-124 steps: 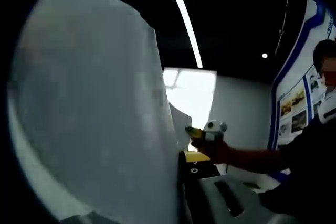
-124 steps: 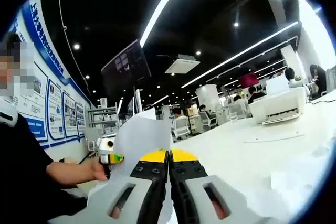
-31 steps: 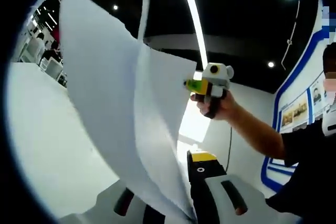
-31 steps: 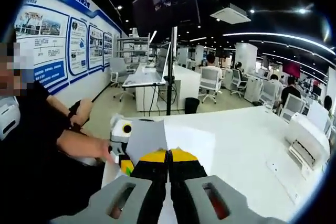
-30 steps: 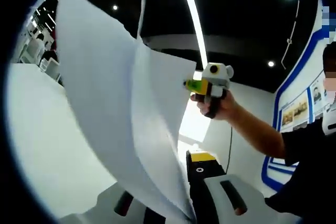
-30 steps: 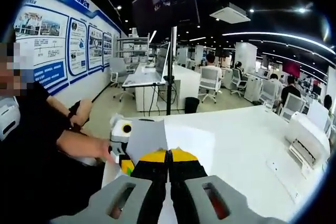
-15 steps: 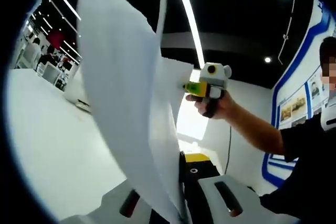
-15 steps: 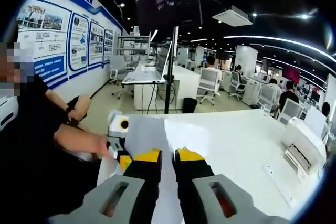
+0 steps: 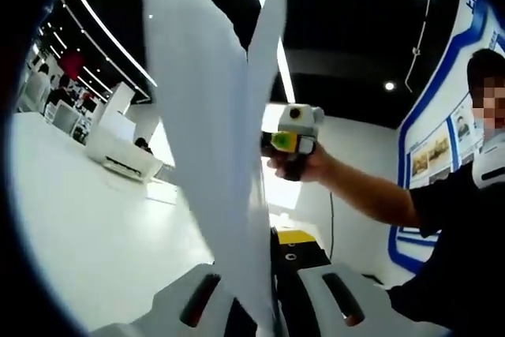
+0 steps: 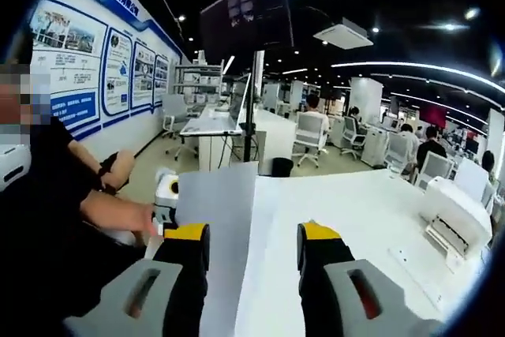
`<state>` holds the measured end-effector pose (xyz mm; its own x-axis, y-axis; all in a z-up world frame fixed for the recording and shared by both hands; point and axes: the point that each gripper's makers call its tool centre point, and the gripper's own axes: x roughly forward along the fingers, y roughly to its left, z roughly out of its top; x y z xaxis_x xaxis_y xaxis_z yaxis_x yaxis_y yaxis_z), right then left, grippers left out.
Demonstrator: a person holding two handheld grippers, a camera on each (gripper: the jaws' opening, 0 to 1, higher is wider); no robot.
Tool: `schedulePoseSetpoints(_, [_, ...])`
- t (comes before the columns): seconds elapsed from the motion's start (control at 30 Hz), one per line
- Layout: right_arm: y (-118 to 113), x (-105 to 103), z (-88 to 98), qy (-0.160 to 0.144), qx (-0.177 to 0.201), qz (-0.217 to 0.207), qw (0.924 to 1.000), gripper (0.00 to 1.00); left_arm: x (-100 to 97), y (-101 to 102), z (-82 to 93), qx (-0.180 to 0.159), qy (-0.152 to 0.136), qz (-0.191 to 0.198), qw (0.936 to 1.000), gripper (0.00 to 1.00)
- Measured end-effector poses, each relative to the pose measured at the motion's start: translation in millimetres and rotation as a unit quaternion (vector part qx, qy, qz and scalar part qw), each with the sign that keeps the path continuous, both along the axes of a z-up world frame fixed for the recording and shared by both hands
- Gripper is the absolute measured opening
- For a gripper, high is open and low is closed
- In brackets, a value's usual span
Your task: Organize the stack of printing papers by aligning and flattening the scattered papers on the table
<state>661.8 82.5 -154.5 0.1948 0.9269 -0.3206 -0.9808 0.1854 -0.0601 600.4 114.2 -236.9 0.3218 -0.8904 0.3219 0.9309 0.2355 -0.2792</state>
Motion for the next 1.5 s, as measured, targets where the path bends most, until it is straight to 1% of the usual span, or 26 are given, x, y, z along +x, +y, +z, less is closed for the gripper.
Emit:
schedulePoseSetpoints(0.07, [6.1, -3.4, -4.5, 0.007, 0.003, 0.017, 0.9998, 0.41, -1.9, -2.3, -0.6, 0.004, -0.003, -0.006, 1.0, 0.06])
schedulePoseSetpoints(0.1, [8.9, -5.7, -7.0, 0.002, 0.0, 0.026, 0.9997, 0.36, -2.4, -3.3, -1.1, 0.006, -0.004, -0.007, 0.9999, 0.06])
schedulePoseSetpoints(0.13, [12.0, -10.3, -8.8, -0.007, -0.003, 0.042, 0.9991, 0.25, -2.8, -3.8, -1.7, 0.009, -0.004, -0.008, 0.9999, 0.06])
schedulePoseSetpoints(0.17, [15.0, -18.4, -11.2, 0.001, -0.005, 0.06, 0.9982, 0.17, -3.0, -3.9, -1.9, 0.009, -0.004, -0.009, 0.9999, 0.06])
schedulePoseSetpoints(0.2, [17.6, -23.7, -11.9, 0.008, -0.004, 0.068, 0.9977, 0.12, -3.3, -3.8, -2.0, 0.009, -0.004, -0.01, 0.9999, 0.06])
schedulePoseSetpoints(0.27, [19.1, -25.1, -10.2, 0.005, -0.001, 0.071, 0.9974, 0.02, -2.5, -3.1, -1.9, 0.007, -0.003, -0.008, 0.9999, 0.06])
schedulePoseSetpoints(0.3, [19.4, -25.6, -10.2, 0.005, -0.001, 0.073, 0.9973, 0.0, -1.2, -1.9, -1.5, 0.005, -0.003, -0.005, 1.0, 0.06])
schedulePoseSetpoints(0.5, [20.1, -21.9, -7.6, 0.023, 0.004, 0.067, 0.9975, 0.0, 2.2, 4.3, 1.6, -0.008, -0.003, 0.005, 1.0, 0.06])
schedulePoseSetpoints(0.53, [20.3, -20.4, -9.7, 0.024, 0.002, 0.062, 0.9978, 0.05, 1.3, 3.8, 1.5, -0.006, -0.006, 0.004, 1.0, 0.06])
schedulePoseSetpoints(0.6, [16.9, -12.1, -15.8, 0.03, -0.003, 0.044, 0.9986, 0.27, -1.0, 3.2, 3.2, -0.005, -0.015, 0.004, 0.9999, 0.06])
schedulePoseSetpoints(0.63, [15.3, -7.9, -18.9, 0.033, -0.006, 0.035, 0.9988, 0.36, -2.8, 3.0, 4.6, -0.005, -0.022, 0.003, 0.9997, 0.06])
schedulePoseSetpoints(0.7, [11.6, -3.7, -23.6, 0.046, -0.004, 0.02, 0.9987, 0.43, -5.2, 2.7, 6.7, -0.006, -0.031, 0.003, 0.9995, 0.06])
schedulePoseSetpoints(0.73, [10.7, -6.6, -25.4, 0.069, 0.002, 0.018, 0.9974, 0.46, -5.4, 2.8, 7.6, -0.007, -0.035, 0.001, 0.9994, 0.06])
schedulePoseSetpoints(0.77, [10.5, -8.3, -26.3, 0.084, 0.006, 0.021, 0.9962, 0.48, -5.1, 2.7, 7.8, -0.007, -0.037, 0.0, 0.9993, 0.06])
schedulePoseSetpoints(0.83, [11.3, -13.9, -26.9, 0.095, 0.012, 0.035, 0.9947, 0.44, -5.8, 1.6, 7.6, -0.006, -0.038, -0.002, 0.9992, 0.06])
schedulePoseSetpoints(0.87, [12.2, -18.4, -26.9, 0.101, 0.017, 0.047, 0.9936, 0.39, -6.1, 1.1, 7.5, -0.005, -0.039, -0.004, 0.9992, 0.06])
schedulePoseSetpoints(0.9, [12.9, -20.5, -26.6, 0.103, 0.018, 0.052, 0.9932, 0.32, -5.9, 0.5, 6.6, -0.003, -0.038, -0.004, 0.9993, 0.06])
schedulePoseSetpoints(1.0, [18.3, -37.6, -21.3, 0.094, 0.023, 0.086, 0.9916, 0.17, -4.2, -0.7, 3.7, 0.002, -0.032, -0.003, 0.9995, 0.06])
schedulePoseSetpoints(1.03, [20.1, -46.9, -16.1, 0.082, 0.026, 0.107, 0.9905, 0.12, -2.5, -0.7, 2.5, 0.003, -0.027, -0.002, 0.9996, 0.06])
schedulePoseSetpoints(1.07, [20.6, -51.4, -12.5, 0.077, 0.029, 0.112, 0.9903, 0.08, -0.8, -0.1, 1.7, 0.002, -0.022, -0.001, 0.9998, 0.06])
schedulePoseSetpoints(1.13, [21.0, -56.6, -6.5, 0.071, 0.034, 0.111, 0.9907, 0.08, -0.6, 0.0, 1.3, 0.002, -0.019, 0.0, 0.9998, 0.06])
schedulePoseSetpoints(1.27, [15.5, -49.6, 0.7, 0.066, 0.041, 0.104, 0.9915, 0.06, 1.1, 0.2, 0.0, 0.004, -0.015, 0.003, 0.9999, 0.06])
schedulePoseSetpoints(1.3, [14.1, -48.8, 1.5, 0.065, 0.042, 0.103, 0.9917, 0.01, 1.8, 0.6, -0.4, 0.004, -0.013, 0.004, 0.9999, 0.06])
schedulePoseSetpoints(1.33, [11.0, -46.7, 1.3, 0.056, 0.04, 0.102, 0.9924, 0.0, 2.9, 2.0, -0.1, 0.001, -0.01, 0.006, 0.9999, 0.06])
schedulePoseSetpoints(1.4, [10.3, -47.0, -0.2, 0.054, 0.037, 0.104, 0.9924, 0.0, 3.7, 2.7, 0.2, -0.002, -0.008, 0.007, 0.9999, 0.06])
schedulePoseSetpoints(1.5, [9.9, -42.6, -1.1, 0.04, 0.034, 0.096, 0.9939, 0.0, 3.7, 2.4, 0.5, -0.003, -0.006, 0.009, 0.9999, 0.06])
